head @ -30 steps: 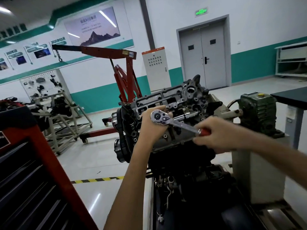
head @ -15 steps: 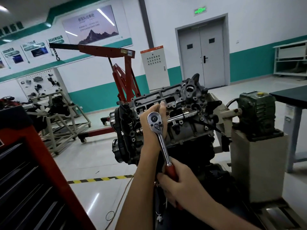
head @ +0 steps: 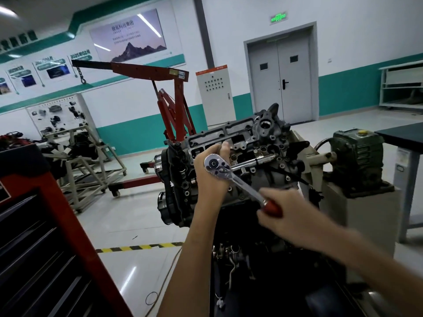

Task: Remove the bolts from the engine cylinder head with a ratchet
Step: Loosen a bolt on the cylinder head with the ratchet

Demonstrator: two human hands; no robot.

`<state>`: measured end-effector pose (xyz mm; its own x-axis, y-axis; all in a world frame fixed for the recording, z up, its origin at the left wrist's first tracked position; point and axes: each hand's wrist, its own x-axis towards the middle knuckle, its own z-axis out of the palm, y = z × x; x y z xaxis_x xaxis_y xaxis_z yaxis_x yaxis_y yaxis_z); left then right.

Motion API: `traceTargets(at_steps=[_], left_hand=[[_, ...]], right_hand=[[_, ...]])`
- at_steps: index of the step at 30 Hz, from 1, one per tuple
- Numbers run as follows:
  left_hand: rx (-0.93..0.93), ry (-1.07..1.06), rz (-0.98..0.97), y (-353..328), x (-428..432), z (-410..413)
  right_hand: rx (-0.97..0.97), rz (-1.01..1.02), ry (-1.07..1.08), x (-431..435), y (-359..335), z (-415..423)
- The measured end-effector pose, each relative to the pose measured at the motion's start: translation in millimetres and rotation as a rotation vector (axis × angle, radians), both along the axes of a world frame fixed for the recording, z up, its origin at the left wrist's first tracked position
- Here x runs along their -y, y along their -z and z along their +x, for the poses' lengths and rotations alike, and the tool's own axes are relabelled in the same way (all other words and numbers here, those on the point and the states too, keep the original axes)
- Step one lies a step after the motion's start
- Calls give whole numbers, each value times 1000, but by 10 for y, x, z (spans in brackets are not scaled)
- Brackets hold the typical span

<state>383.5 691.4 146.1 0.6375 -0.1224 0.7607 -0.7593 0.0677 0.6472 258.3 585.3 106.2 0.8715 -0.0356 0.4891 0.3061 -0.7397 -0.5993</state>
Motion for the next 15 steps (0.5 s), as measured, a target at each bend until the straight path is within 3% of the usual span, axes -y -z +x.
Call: traceTargets(at_steps=[3,6,9,12,15], left_hand=[[4,-25,-34,-31,71,-31],[28,-11,4,-33,59,-37],[37,30,121,-48,-54,26],[86,98,289,-93,-156,53],[93,93,373,-125,-152,41]], right_hand=[[34,324,-60,-503,355,-22],[-8,408,-101,-680,403,4],[-62,204,-92,-313,195,-17],[-151,-165,-58,265,-288,19],[-76,-451,60,584,-672,98]])
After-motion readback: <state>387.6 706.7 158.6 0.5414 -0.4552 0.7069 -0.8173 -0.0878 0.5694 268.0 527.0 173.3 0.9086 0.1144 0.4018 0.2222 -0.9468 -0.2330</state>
